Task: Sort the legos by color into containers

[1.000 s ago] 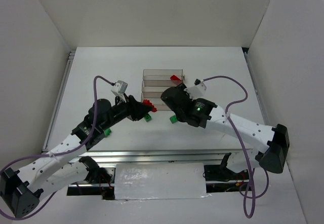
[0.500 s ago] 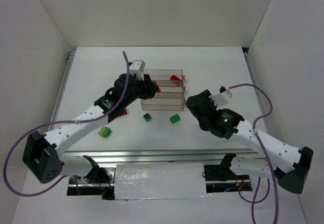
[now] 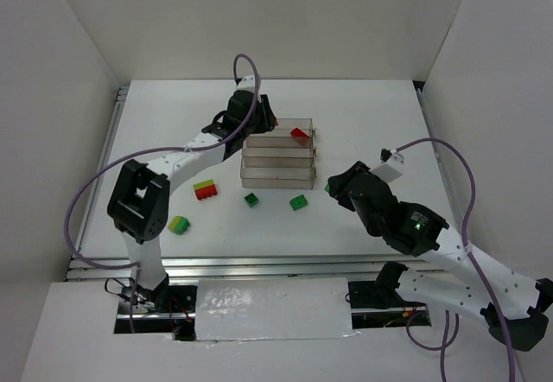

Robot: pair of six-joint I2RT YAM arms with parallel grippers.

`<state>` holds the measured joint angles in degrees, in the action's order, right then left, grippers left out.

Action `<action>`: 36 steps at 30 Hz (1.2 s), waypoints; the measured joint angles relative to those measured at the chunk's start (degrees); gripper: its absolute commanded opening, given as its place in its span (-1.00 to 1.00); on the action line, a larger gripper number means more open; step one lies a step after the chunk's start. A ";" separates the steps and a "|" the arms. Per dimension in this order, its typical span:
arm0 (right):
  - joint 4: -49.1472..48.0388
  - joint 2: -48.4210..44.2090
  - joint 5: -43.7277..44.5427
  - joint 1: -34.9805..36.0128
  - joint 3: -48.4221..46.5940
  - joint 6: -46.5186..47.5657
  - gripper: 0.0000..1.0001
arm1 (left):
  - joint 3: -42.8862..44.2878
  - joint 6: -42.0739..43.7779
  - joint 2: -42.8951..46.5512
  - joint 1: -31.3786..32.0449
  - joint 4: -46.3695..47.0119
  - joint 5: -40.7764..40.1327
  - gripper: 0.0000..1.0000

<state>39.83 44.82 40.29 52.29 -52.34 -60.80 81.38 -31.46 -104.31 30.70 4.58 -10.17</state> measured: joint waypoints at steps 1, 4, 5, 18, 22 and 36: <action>-0.11 -0.48 -0.52 0.02 0.76 0.70 -1.00 | 1.51 0.02 -1.90 -0.35 0.15 0.00 -0.70; -0.17 -0.98 -1.31 0.02 2.14 1.97 -1.00 | 4.37 0.11 -6.16 -0.79 1.22 -0.02 -0.62; -0.15 -0.92 -1.64 0.02 2.34 2.23 -1.00 | 5.18 0.13 -7.43 -0.85 1.57 0.11 -0.60; -2.19 2.27 -4.66 -0.07 3.28 3.96 -1.00 | 11.45 0.00 -17.92 -2.10 2.75 2.54 0.99; -3.65 3.82 -5.60 -0.57 3.28 4.63 -1.00 | 12.13 -0.20 -19.47 -3.15 1.99 3.63 0.99; -11.04 44.22 -12.33 -13.09 -19.19 15.54 -0.96 | 2.14 -3.93 20.50 -3.82 -19.56 -7.93 0.99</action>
<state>28.80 89.03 27.97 39.20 -71.53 -45.25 83.53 -35.40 -83.81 26.87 -14.98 -18.11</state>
